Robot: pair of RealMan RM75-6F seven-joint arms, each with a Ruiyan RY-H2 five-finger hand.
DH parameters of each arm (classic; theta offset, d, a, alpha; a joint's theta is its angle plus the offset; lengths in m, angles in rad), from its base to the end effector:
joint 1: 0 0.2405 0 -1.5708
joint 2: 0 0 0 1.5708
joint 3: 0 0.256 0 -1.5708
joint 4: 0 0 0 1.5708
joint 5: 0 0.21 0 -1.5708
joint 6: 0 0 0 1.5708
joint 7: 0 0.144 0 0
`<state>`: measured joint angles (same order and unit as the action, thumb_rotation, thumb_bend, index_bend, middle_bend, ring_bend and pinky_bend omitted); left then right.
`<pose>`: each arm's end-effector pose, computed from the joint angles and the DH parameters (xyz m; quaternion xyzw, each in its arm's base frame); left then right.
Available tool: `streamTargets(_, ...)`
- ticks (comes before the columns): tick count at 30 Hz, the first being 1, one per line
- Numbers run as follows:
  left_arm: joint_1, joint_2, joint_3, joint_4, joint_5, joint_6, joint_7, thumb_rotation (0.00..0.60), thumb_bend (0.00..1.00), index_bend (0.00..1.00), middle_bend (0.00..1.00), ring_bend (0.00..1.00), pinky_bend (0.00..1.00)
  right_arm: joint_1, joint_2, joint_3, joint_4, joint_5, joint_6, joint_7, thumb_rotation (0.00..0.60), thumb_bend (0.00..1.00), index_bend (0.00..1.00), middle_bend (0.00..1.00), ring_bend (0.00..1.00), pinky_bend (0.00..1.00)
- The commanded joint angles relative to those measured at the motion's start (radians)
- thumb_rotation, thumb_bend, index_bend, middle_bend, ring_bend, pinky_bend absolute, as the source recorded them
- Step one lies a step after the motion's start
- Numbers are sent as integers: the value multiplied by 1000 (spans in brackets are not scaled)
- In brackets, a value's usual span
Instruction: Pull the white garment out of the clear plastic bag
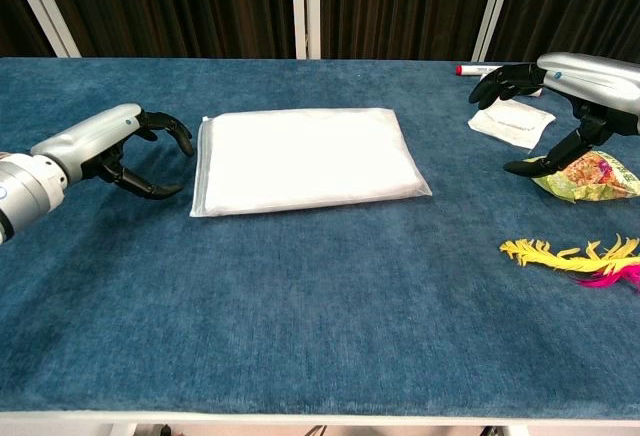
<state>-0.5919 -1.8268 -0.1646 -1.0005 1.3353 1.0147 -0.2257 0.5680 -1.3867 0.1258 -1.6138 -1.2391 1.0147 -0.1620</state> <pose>-0.2201 0.3338 -0.0657 -0.6307 -0.5049 -0.4421 0.3897 -0.1956 -0.3037 0.0263 0.7075 -0.4355 0.3819 0.4049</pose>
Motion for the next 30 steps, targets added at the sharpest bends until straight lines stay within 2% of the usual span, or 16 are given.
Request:
streamTargets(1, -4, -6, 3, 10, 7, 1, -4, 600, 261, 406, 193, 95, 161, 5, -3, 4, 3, 8, -7, -4, 600, 227, 227, 223, 130, 152)
streamTargets(15, -59, -57, 2, 85, 53, -9, -64, 600, 270, 425, 193, 94, 160, 80, -42, 60, 23, 147, -72, -103, 600, 227, 227, 224, 130, 150)
streamTargets(30, -109, -130, 14, 248, 65, -62, -102, 600, 326, 446, 193, 94, 159, 103, -61, 65, 51, 193, -78, -111, 600, 226, 227, 224, 130, 150)
